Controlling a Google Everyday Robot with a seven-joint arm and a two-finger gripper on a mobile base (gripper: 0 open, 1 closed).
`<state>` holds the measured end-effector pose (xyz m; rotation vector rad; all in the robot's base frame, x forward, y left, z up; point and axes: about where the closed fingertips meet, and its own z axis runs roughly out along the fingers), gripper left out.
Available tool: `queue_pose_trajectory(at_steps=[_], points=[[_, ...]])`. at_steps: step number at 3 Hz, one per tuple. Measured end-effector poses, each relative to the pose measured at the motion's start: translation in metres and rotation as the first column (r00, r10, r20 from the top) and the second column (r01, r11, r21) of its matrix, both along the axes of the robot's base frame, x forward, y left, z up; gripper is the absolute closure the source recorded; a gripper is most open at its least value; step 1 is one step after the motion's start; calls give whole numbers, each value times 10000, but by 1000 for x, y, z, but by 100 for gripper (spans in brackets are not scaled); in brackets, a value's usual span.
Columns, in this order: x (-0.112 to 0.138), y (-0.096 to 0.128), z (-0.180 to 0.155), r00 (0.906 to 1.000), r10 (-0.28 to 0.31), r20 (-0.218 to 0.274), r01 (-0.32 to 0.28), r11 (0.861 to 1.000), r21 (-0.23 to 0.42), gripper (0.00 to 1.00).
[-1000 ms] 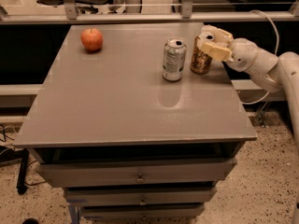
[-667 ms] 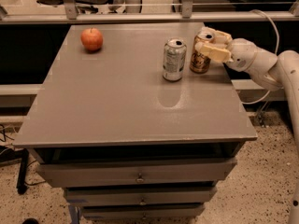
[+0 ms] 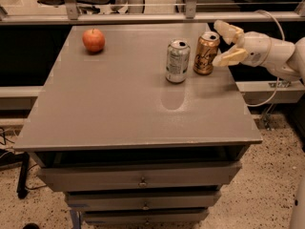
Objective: Place orange can upright
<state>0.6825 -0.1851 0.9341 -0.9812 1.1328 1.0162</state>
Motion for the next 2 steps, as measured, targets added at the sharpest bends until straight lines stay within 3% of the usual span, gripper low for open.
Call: queue_pose_trajectory(at_steps=[1, 2], points=[[-27, -23, 8, 9983, -64, -586, -8, 9927, -1206, 0], [-30, -25, 8, 9975, -29, -705, -67, 9907, -1360, 0]])
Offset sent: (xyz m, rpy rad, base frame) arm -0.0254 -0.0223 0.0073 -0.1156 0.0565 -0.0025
